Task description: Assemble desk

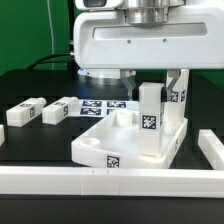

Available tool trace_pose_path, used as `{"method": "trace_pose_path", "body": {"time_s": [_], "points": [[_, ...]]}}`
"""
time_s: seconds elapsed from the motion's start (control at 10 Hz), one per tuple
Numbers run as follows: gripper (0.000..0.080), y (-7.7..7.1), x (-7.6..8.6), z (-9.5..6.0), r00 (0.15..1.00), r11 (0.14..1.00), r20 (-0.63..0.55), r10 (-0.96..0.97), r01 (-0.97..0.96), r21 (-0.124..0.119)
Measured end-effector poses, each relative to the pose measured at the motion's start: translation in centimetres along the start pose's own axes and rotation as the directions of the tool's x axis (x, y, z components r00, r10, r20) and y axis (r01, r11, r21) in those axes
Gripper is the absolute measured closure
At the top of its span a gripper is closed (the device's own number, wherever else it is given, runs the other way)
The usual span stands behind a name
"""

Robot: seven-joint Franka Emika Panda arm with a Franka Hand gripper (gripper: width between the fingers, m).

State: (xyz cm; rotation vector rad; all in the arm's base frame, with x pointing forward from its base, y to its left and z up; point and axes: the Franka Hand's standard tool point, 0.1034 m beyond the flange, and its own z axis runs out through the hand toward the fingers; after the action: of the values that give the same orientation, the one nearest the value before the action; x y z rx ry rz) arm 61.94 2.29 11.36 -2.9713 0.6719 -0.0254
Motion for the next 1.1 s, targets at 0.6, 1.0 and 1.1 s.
{"method": "trace_pose_path", "body": {"time_s": [0.6, 1.0, 1.1], "points": [[0.0509, -1.5, -1.1, 0.5, 0.854, 0.854, 0.023, 0.521, -0.521, 0.008], [0.0223, -1.5, -1.2, 0.5, 0.904, 0.904, 0.024, 0.426, -0.426, 0.006], [0.0165, -1.6, -1.3, 0.6, 0.942, 0.942, 0.023, 0.334, -0.335, 0.007]]}}
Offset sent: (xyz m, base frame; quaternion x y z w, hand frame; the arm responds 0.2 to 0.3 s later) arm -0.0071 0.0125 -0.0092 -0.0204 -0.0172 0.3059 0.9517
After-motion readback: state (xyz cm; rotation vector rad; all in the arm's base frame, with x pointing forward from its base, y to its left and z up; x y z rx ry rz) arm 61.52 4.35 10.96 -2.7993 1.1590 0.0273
